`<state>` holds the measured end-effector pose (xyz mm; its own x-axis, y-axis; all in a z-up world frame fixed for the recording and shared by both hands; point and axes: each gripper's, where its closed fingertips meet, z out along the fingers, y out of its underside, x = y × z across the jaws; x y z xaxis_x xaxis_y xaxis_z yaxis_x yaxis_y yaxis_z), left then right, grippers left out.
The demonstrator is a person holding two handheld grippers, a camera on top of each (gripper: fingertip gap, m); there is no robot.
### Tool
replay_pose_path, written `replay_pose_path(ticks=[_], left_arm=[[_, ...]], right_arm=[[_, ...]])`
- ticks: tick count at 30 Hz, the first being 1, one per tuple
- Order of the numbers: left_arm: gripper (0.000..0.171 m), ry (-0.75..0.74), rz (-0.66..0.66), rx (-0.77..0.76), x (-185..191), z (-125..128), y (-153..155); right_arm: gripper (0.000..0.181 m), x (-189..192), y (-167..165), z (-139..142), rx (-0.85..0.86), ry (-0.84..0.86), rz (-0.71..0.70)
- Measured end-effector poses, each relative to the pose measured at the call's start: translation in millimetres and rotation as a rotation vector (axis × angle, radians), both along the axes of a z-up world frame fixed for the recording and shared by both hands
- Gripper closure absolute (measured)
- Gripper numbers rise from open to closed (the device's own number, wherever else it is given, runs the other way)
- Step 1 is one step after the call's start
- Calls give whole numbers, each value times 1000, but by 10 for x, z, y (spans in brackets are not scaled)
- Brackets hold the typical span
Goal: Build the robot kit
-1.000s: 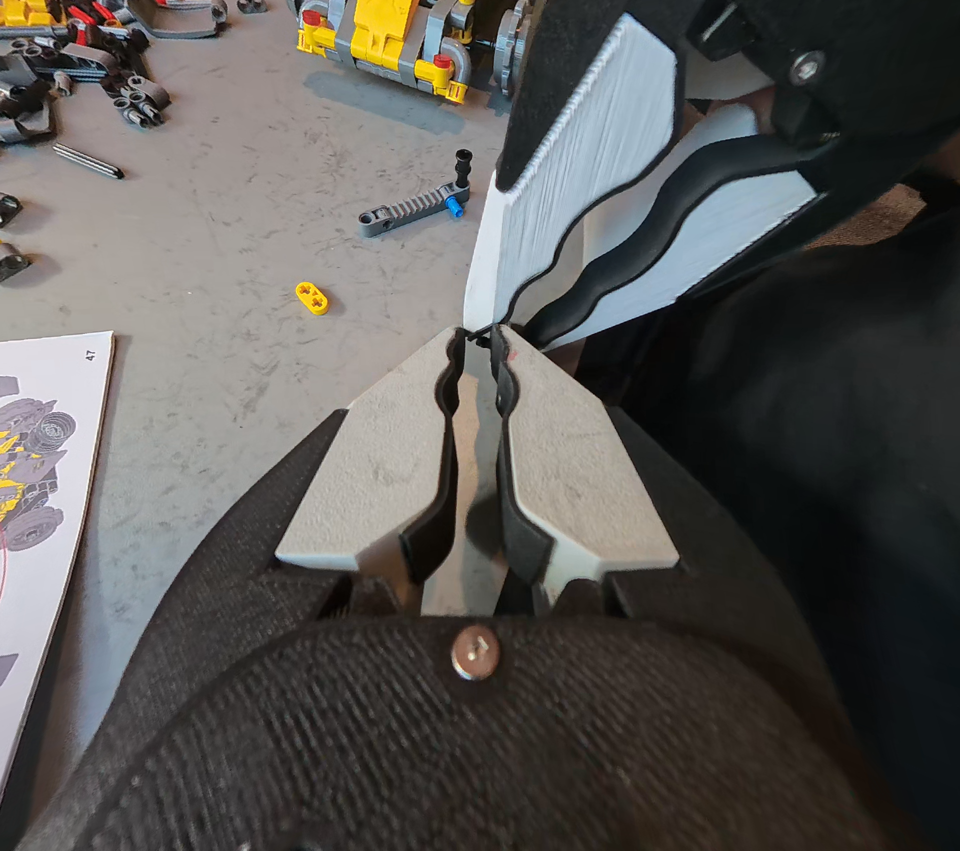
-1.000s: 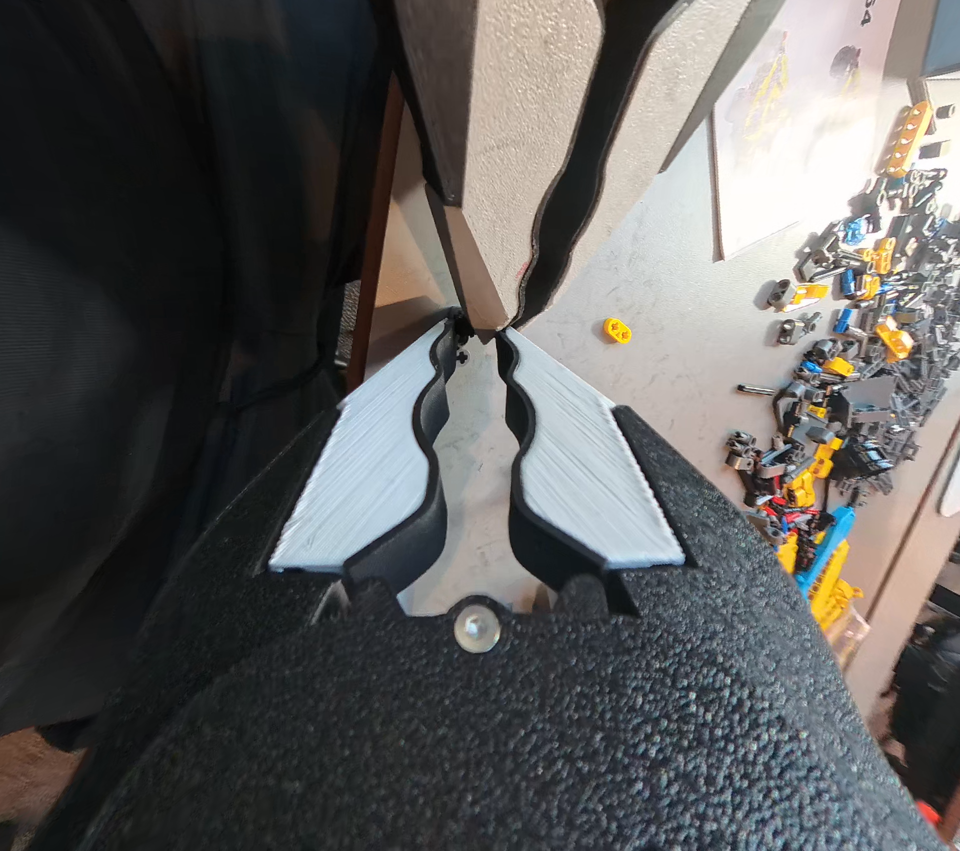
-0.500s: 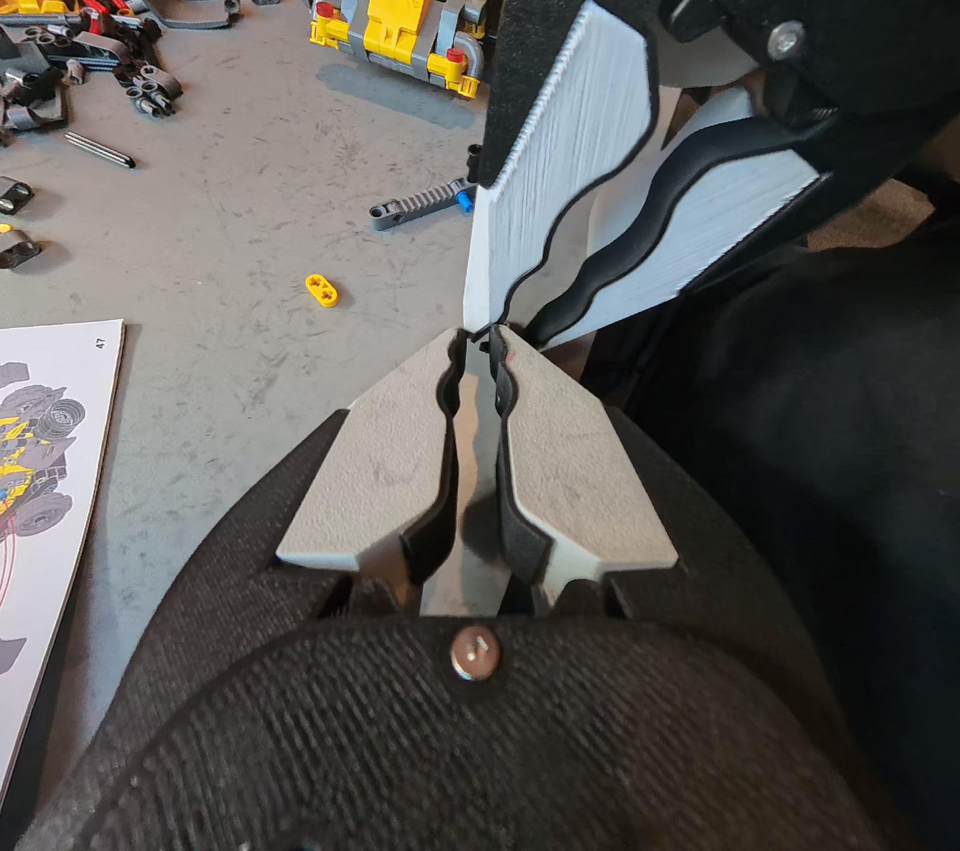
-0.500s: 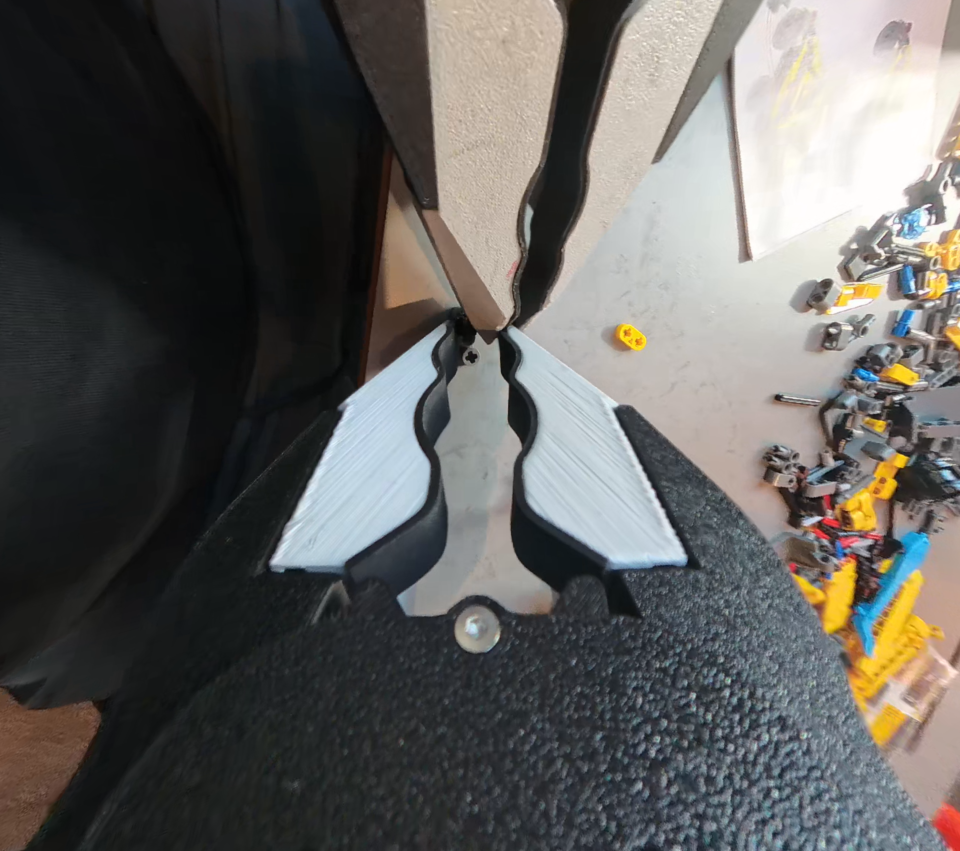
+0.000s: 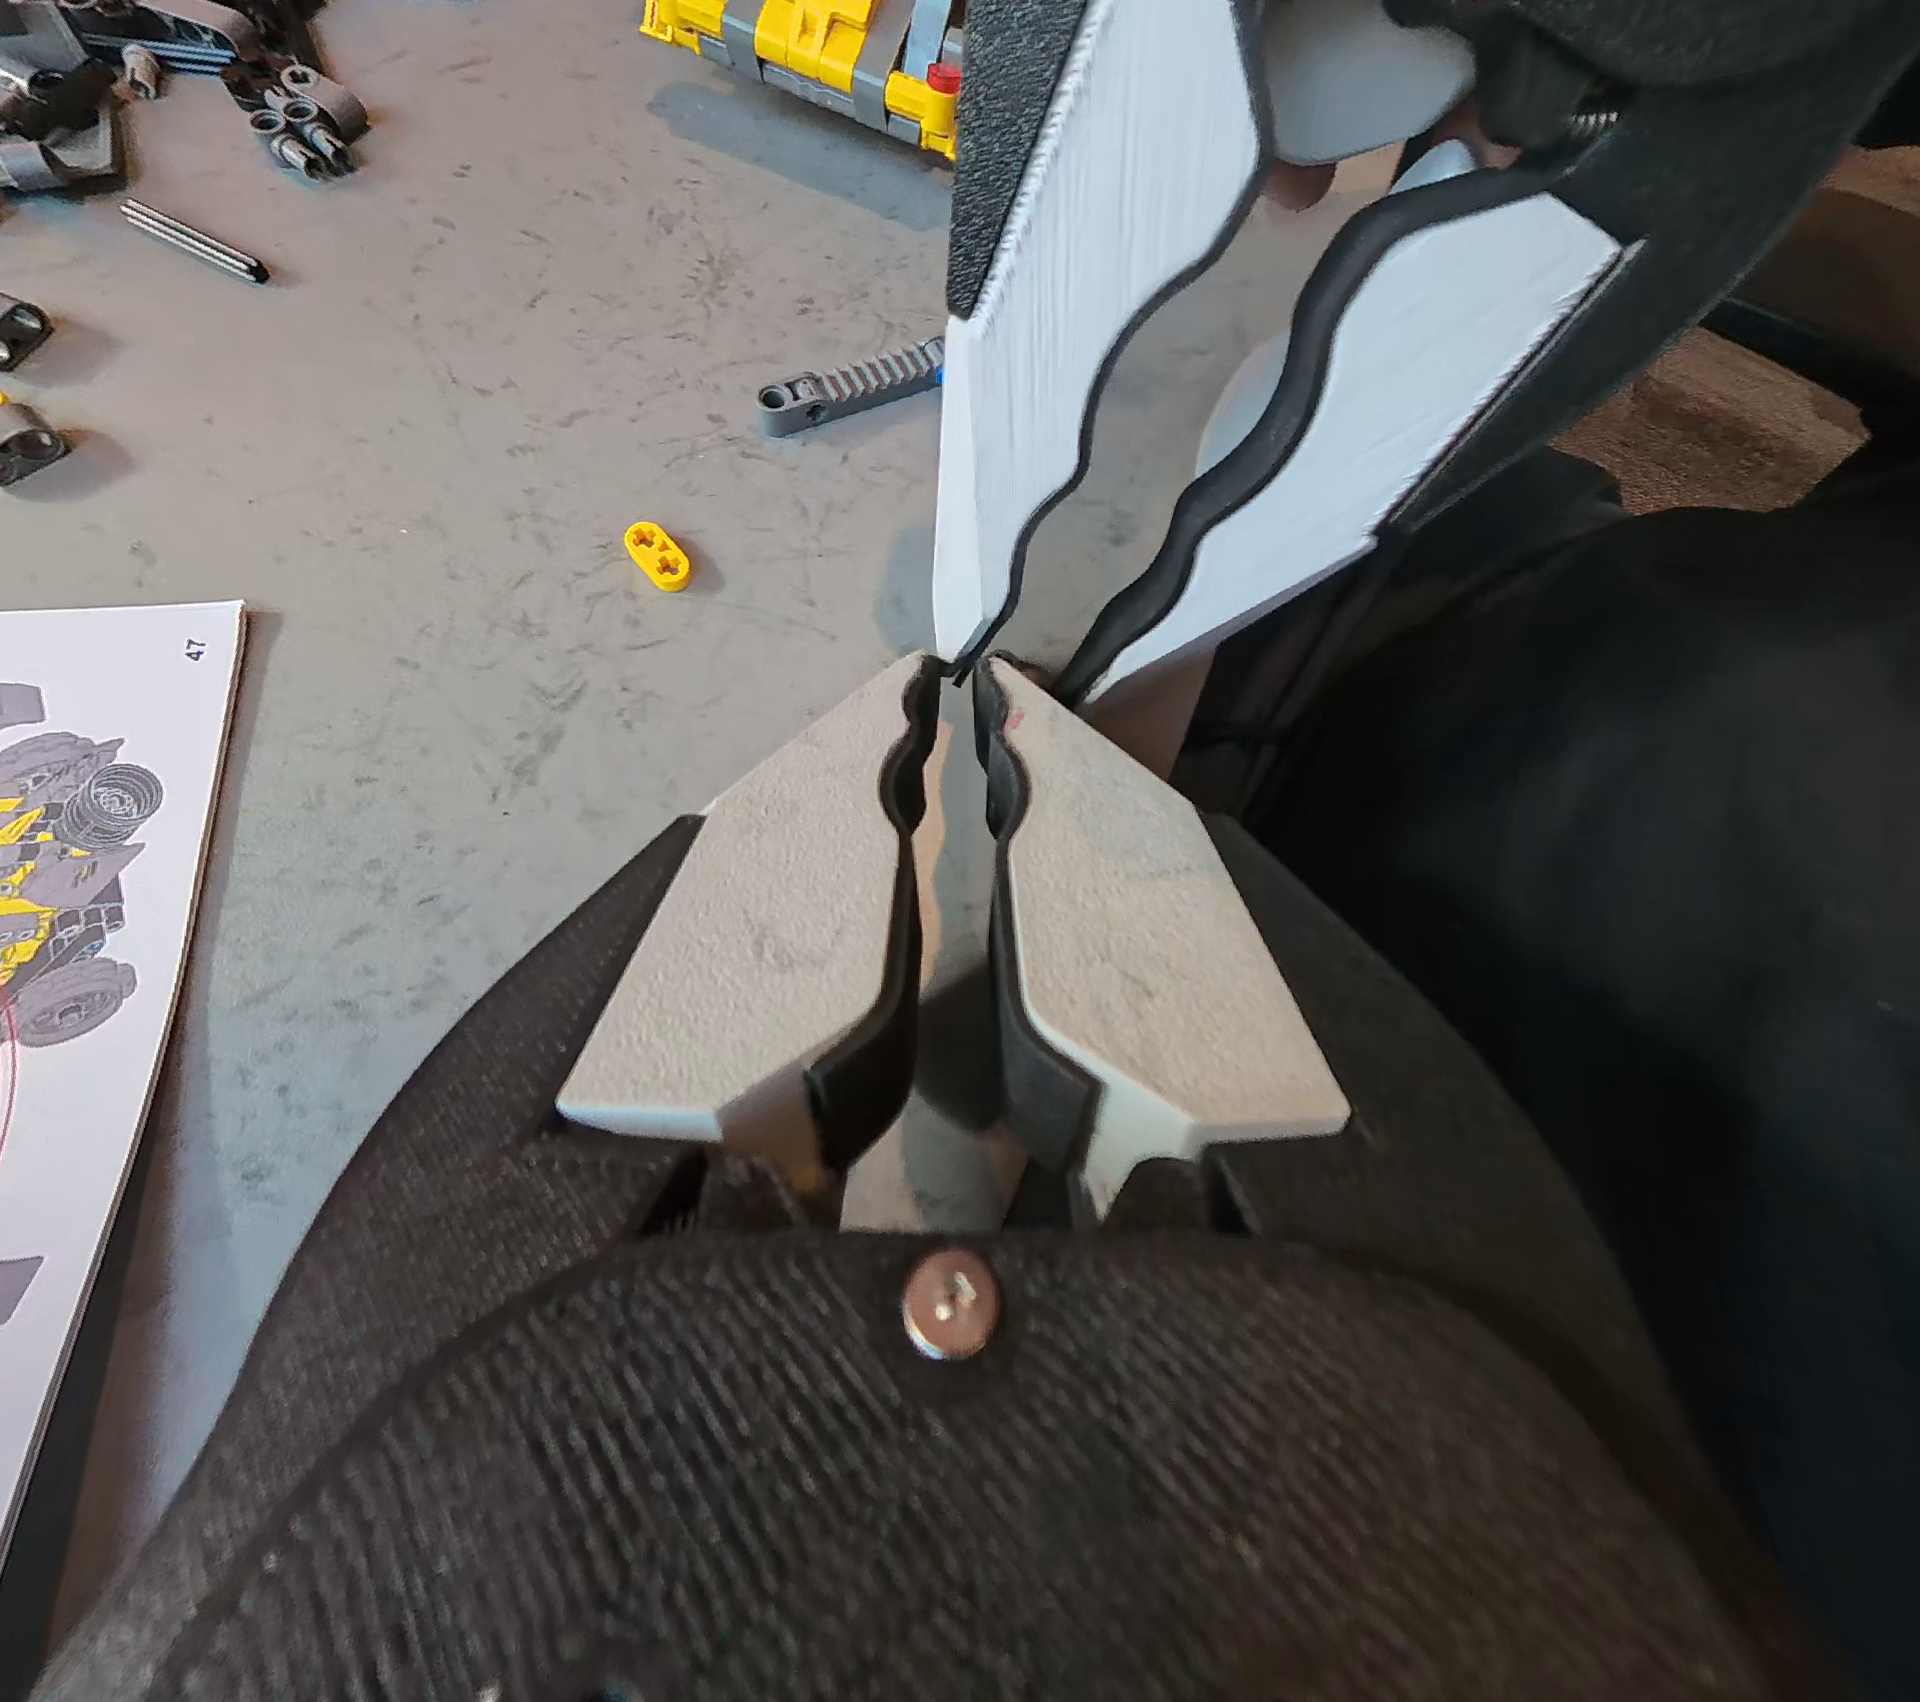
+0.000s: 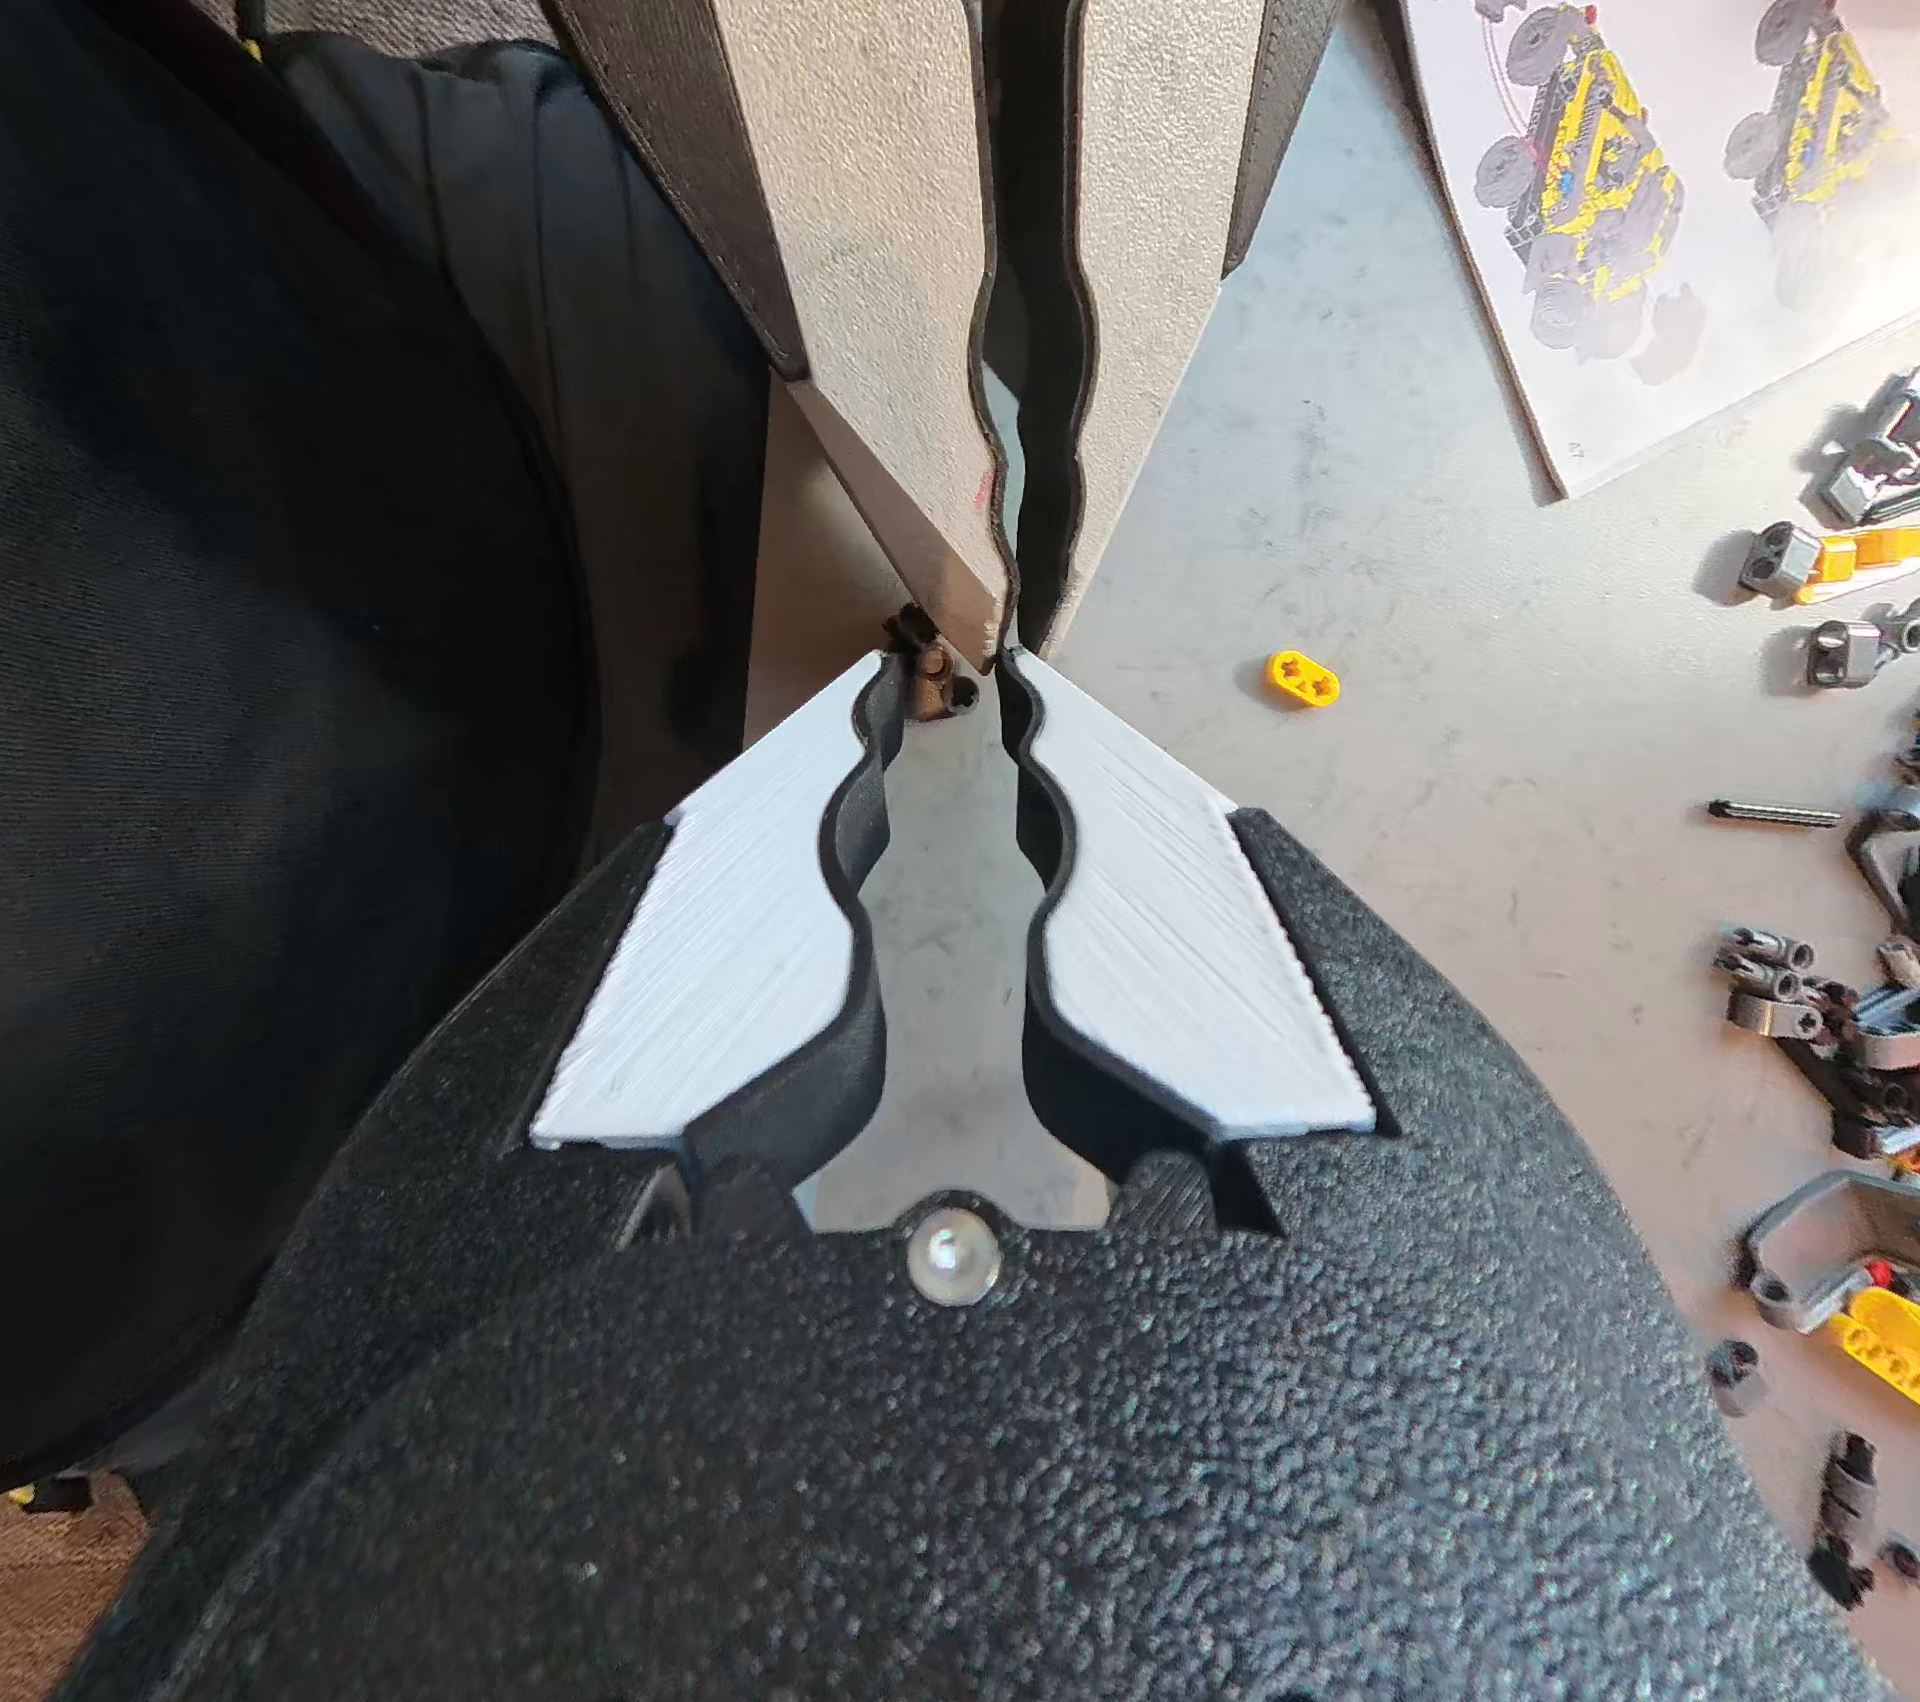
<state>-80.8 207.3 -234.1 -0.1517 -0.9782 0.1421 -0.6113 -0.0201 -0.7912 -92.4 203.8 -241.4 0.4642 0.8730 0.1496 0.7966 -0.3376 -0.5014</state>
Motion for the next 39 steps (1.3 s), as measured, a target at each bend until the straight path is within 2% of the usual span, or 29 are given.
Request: replay_pose_path(ticks=[5,8,12,14,19,24,33,39], left_arm=[[164,-5,-4,9,-28,10,14],[154,-29,-17,-10,-68,70,31],[152,-83,-91,4,-115,191,-22],[153,-89,-148,64,-142,201,-66],[153,-55,-253,346,-190,90,-35],[153,-73,-341,389,-230,84,-96],[161,-81,-497,643,-238,58,-90],[158,-83,-509,738,-198,29,-37]], right_arm=[[164,-5,-7,-12,-43,49,2],[165,-2,-14,-17,-66,71,-15],[166,-3,-17,-14,-53,70,-17],[166,-3,-18,-13,-51,73,-18],[164,3,-51,-13,-61,93,-4],[163,0,-74,-15,-74,110,7],[161,-18,-61,-20,-104,128,22],[162,-50,-62,-28,-133,147,35]])
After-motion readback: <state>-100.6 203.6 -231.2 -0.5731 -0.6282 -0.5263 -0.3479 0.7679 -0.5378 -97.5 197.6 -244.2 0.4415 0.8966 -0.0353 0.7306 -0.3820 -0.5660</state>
